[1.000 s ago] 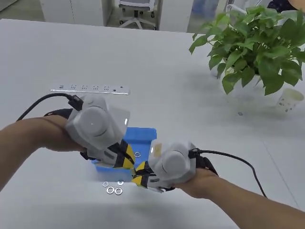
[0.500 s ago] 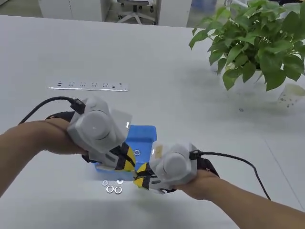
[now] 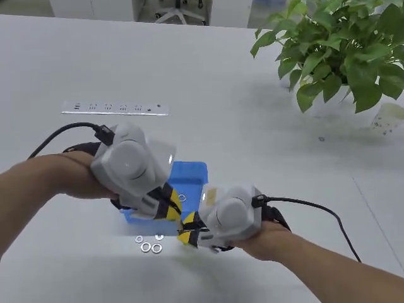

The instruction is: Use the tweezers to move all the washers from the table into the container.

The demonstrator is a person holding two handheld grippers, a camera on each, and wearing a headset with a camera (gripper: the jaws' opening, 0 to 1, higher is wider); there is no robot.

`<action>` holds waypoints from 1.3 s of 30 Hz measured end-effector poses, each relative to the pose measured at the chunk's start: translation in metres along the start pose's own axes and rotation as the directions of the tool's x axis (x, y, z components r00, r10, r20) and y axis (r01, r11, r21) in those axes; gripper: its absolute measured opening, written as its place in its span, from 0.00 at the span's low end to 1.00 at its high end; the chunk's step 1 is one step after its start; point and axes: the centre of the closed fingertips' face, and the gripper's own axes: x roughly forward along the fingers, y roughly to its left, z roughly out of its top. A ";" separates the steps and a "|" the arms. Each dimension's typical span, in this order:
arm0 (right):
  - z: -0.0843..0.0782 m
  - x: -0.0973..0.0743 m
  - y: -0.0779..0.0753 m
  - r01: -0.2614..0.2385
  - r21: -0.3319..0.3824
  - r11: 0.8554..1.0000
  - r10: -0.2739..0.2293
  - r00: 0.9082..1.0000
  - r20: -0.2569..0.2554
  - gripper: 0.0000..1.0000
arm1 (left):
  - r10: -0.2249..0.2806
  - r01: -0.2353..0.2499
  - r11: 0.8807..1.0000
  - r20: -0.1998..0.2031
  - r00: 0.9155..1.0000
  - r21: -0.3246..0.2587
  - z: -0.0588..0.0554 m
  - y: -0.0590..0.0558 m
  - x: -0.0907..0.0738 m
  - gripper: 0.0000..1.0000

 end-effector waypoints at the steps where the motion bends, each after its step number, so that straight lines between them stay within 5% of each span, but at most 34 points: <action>1: 0.000 0.000 0.000 0.001 0.001 1.000 -0.001 1.000 0.000 0.11 | 0.001 -0.001 1.000 0.000 1.000 0.000 0.000 0.001 0.000 0.06; 10: 0.006 -0.007 -0.003 0.004 0.040 0.999 -0.006 0.999 0.045 0.12 | -0.022 0.022 1.000 -0.002 1.000 -0.001 0.002 0.003 0.003 0.06; 39: 0.014 -0.015 0.006 0.005 0.059 0.998 -0.007 0.999 0.046 0.09 | -0.034 0.035 0.999 -0.024 0.999 0.021 0.008 -0.005 -0.006 0.06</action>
